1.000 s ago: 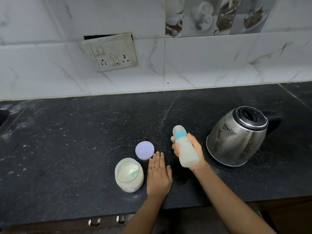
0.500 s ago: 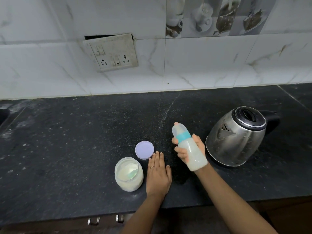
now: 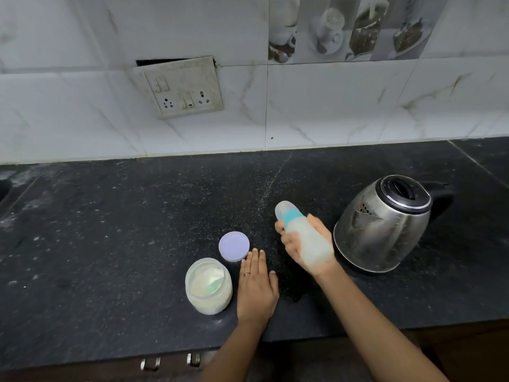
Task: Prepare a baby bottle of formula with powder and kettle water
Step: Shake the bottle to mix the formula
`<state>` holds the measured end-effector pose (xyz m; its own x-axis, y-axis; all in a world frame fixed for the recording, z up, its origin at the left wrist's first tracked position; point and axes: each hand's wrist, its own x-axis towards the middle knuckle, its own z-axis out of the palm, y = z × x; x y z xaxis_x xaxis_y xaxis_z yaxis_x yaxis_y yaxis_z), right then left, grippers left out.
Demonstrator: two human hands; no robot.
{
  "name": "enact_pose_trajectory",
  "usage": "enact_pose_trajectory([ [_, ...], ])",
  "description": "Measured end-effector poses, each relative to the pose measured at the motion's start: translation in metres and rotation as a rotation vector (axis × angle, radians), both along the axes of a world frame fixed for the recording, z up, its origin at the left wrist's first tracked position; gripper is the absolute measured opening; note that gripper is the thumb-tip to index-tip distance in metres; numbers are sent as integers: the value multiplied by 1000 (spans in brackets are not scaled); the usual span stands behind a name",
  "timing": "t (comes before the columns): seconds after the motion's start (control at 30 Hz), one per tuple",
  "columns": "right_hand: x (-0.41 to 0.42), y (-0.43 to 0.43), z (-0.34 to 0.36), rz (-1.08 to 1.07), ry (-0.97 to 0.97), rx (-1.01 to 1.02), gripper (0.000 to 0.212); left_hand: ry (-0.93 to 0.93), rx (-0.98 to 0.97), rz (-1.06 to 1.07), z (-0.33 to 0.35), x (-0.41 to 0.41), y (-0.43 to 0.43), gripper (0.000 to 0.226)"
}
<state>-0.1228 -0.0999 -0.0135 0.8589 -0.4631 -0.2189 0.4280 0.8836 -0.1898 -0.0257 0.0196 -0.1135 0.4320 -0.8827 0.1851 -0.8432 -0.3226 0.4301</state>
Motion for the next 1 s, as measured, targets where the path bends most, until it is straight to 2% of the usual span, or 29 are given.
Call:
enact_pose_trajectory([
  [0.07,-4,2,-2,27,56,-127,67,4,-2,2,1,-1,0,57],
  [0.1,0,5,7,1,53,-249,74,6,7,-2,1,-1,-1,57],
  [0.13,5,6,10,-20,75,-276,84,3,15,-5,0,0,-1,57],
  [0.2,7,4,5,-112,34,-48,98,-8,13,-6,0,0,-1,57],
  [0.23,6,1,1,-116,-54,44,93,-9,12,-4,0,0,0,57],
  [0.27,5,2,3,-91,-66,49,81,-8,11,-5,0,0,0,57],
  [0.33,1,7,1,-18,23,-103,62,-2,5,-6,0,0,0,56],
  [0.4,4,9,12,-57,40,-256,66,0,5,-5,0,0,0,56],
  [0.43,7,8,16,-85,76,-234,76,0,7,-5,0,0,0,56],
  [0.5,7,0,9,-203,60,-18,93,-1,0,1,0,0,0,56],
  [0.53,5,-5,4,-211,-8,81,93,1,-3,1,0,0,0,56],
  [0.57,4,-5,5,-170,-24,92,84,4,-4,-2,0,-1,0,56],
  [0.63,0,1,4,-65,59,-74,65,5,-9,-6,-1,-1,0,56],
  [0.7,2,6,16,-73,59,-205,66,5,-4,-1,-1,-1,-1,56],
  [0.77,5,6,21,-170,-16,-40,78,1,-5,-2,-1,0,-1,56],
  [0.83,6,1,17,-202,-159,153,75,7,-3,-5,-1,0,0,56],
  [0.87,7,0,21,-150,-144,125,69,8,-3,-7,-1,0,0,55],
  [0.93,6,5,25,-67,-31,-118,59,6,-14,-7,-2,0,-1,55],
  [1.0,9,7,36,-97,-6,-214,64,1,-20,-5,-2,-1,0,55],
])
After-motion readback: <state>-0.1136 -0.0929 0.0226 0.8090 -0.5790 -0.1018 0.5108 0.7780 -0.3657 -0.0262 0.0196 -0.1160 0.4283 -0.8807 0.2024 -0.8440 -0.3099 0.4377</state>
